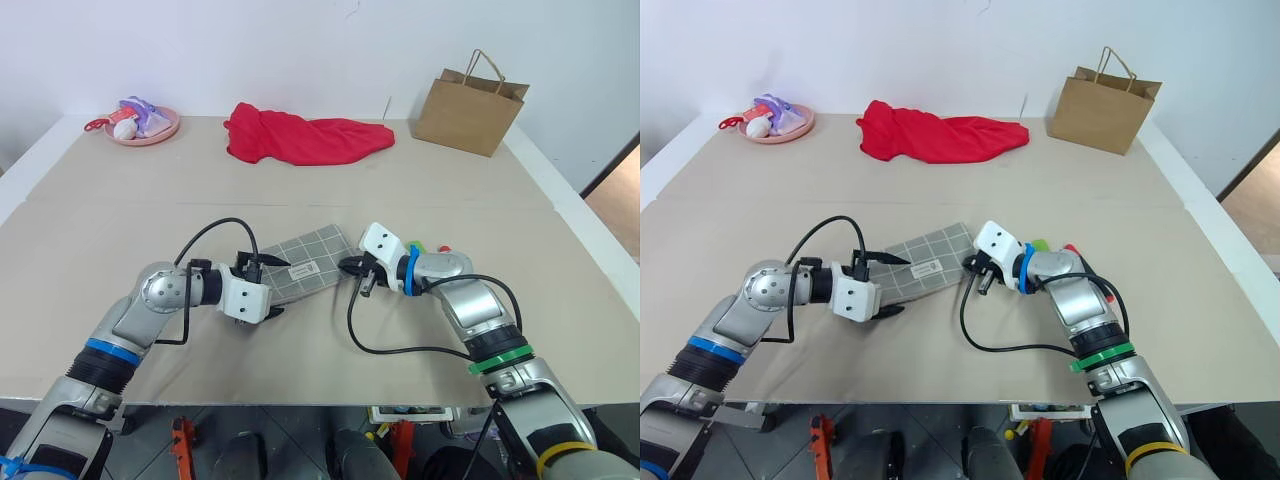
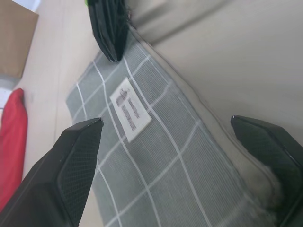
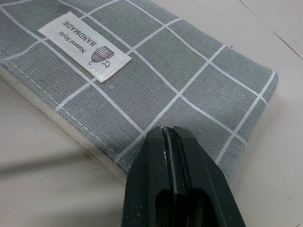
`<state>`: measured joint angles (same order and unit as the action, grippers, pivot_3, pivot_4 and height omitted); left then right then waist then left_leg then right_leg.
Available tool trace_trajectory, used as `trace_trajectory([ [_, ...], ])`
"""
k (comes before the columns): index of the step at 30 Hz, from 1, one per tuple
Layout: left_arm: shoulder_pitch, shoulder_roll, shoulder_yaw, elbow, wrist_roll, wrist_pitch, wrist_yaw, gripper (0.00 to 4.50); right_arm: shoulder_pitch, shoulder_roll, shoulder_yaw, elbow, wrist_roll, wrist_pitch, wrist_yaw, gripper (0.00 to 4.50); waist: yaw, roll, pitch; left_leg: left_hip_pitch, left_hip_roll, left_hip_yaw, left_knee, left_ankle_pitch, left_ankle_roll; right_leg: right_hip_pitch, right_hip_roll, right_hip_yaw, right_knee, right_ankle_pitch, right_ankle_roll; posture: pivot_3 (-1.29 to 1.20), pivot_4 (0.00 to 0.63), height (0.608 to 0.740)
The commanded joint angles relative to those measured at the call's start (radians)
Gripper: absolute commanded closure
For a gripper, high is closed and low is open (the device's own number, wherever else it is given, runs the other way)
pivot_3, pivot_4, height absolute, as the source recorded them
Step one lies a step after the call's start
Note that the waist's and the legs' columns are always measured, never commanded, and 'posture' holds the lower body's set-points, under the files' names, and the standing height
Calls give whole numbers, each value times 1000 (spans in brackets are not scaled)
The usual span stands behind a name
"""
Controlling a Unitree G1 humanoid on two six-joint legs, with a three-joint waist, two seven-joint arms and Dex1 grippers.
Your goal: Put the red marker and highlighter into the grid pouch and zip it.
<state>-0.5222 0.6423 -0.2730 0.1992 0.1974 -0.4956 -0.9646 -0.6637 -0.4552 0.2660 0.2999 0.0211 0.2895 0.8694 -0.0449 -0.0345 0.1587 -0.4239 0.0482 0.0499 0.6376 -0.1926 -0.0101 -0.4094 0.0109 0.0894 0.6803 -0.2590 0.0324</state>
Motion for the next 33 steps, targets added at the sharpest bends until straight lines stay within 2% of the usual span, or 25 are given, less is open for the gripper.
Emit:
trace_trajectory([
  [1, -30, -5, -6, -1, 18, 0, 27, 0, 5, 2, 1, -5, -5, 5, 13, 4374, 0, 0, 0, 0, 0, 0, 0, 0, 0, 0, 0, 0, 0, 0, 0, 0, 150, 740],
  [8, -40, -5, -12, 3, 59, 11, 56, 0, 9, -1, -1, -8, -5, 10, 13, 4374, 0, 0, 0, 0, 0, 0, 0, 0, 0, 0, 0, 0, 0, 0, 0, 0, 150, 740],
  [10, -45, -7, -16, -7, 67, 16, 61, 555, 10, -2, -1, -10, -5, 12, 13, 4500, 0, 0, 0, 0, 0, 0, 0, 0, 0, 0, 0, 0, 0, 0, 0, 0, 150, 740],
  [11, -47, -10, -17, -16, 68, 23, 62, 691, 10, -2, -1, -10, -5, 13, 13, 4500, 0, 0, 0, 0, 0, 0, 0, 0, 0, 0, 0, 0, 0, 0, 0, 0, 150, 740],
  [12, -47, -12, -18, -26, 67, 29, 62, 1333, 10, -2, -1, -11, -5, 13, 13, 4500, 0, 0, 0, 0, 0, 0, 0, 0, 0, 0, 0, 0, 0, 0, 0, 0, 150, 740],
  [13, -45, -13, -19, -36, 64, 35, 60, 1562, 10, -3, -1, -11, -6, 13, 13, 4500, 0, 0, 0, 0, 0, 0, 0, 0, 0, 0, 0, 0, 0, 0, 0, 0, 150, 740],
  [15, -36, -19, -20, -65, 51, 53, 55, 2331, 8, -1, -3, -17, -2, 14, 14, 4500, 0, 0, 0, 0, 0, 0, 0, 0, 0, 0, 0, 0, 0, 0, 0, 0, 150, 740],
  [17, -27, -19, -23, -88, 44, 69, 46, 3369, 6, -1, -2, -17, -3, 14, 15, 4500, 0, 0, 0, 0, 0, 0, 0, 0, 0, 0, 0, 1, 0, 0, 0, 0, 150, 740],
  [20, -16, -19, -23, -117, 36, 92, 37, 4448, 6, -3, 0, -13, -6, 12, 17, 4500, 0, 0, 0, 0, 0, 0, 0, 0, 0, 0, 0, 1, 0, 0, 0, 0, 150, 740],
  [30, 23, -19, -1, -167, -23, 186, 8, 4448, 0, 19, -27, 0, 21, 51, 8, 4500, 0, 0, 0, 0, 0, 0, 0, 0, 0, 0, 0, 1, 0, 0, 0, 0, 150, 740],
  [31, 27, -23, 11, -175, -48, 215, 7, 4500, 0, 27, -50, -14, 57, 84, 21, 3856, 0, 0, 0, 0, 0, 0, 0, 0, 0, 0, 0, 1, 0, 0, 0, 0, 150, 740],
  [32, 31, -30, 27, -184, -81, 250, 6, 4500, 0, 35, -78, -37, 100, 119, 34, 3648, 0, 0, 0, 0, 0, 0, 0, 0, 0, 0, 0, 1, 0, 0, 0, 0, 150, 740],
  [33, 34, -38, 41, -192, -112, 286, 7, 4500, -2, 43, -104, -56, 134, 149, 39, 3190, 0, 0, 0, 0, 0, 0, 0, 0, 0, 0, 0, 1, 0, 0, 0, 0, 150, 740],
])
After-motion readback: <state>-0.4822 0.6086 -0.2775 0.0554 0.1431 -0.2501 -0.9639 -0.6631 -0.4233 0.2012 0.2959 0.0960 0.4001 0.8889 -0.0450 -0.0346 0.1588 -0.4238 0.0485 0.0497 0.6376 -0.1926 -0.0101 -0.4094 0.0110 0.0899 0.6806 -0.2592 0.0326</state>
